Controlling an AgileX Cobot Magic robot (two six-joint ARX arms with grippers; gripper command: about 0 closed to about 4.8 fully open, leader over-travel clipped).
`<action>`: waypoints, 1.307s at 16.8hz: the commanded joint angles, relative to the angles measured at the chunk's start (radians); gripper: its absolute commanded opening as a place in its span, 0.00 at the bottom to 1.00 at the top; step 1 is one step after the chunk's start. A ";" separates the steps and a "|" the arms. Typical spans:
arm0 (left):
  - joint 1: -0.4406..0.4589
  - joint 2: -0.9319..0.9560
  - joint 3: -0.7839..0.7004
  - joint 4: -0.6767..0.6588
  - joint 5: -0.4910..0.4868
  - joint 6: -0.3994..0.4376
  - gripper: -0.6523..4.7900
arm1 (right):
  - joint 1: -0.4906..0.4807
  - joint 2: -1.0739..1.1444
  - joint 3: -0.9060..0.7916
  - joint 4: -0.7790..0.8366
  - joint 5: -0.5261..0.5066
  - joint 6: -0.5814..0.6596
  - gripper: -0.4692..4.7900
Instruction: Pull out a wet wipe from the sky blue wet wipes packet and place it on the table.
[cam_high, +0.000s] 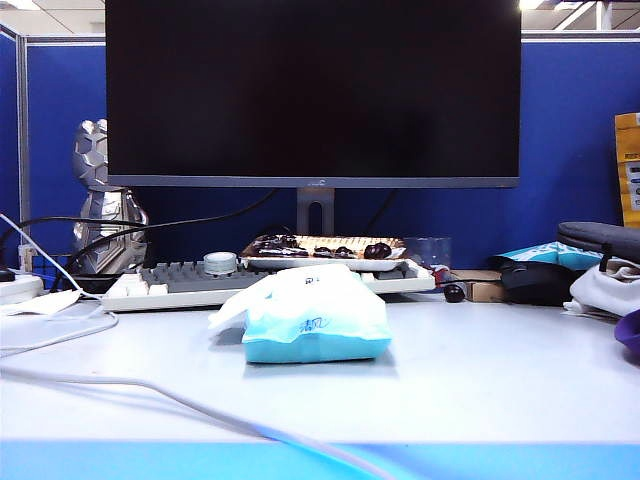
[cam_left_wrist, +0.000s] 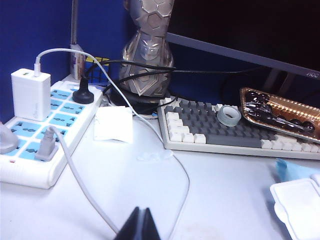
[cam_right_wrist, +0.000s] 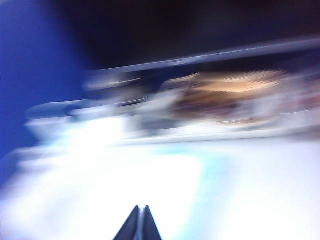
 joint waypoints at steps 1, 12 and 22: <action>0.001 -0.003 0.003 0.013 0.005 0.000 0.12 | 0.021 0.178 0.052 0.209 -0.241 0.284 0.09; 0.001 -0.003 0.003 0.013 0.005 0.001 0.12 | 0.311 0.581 0.275 -0.068 0.272 -0.372 0.09; 0.001 -0.003 0.003 0.011 0.005 0.000 0.12 | 0.457 0.896 0.483 -0.196 0.537 -0.729 0.56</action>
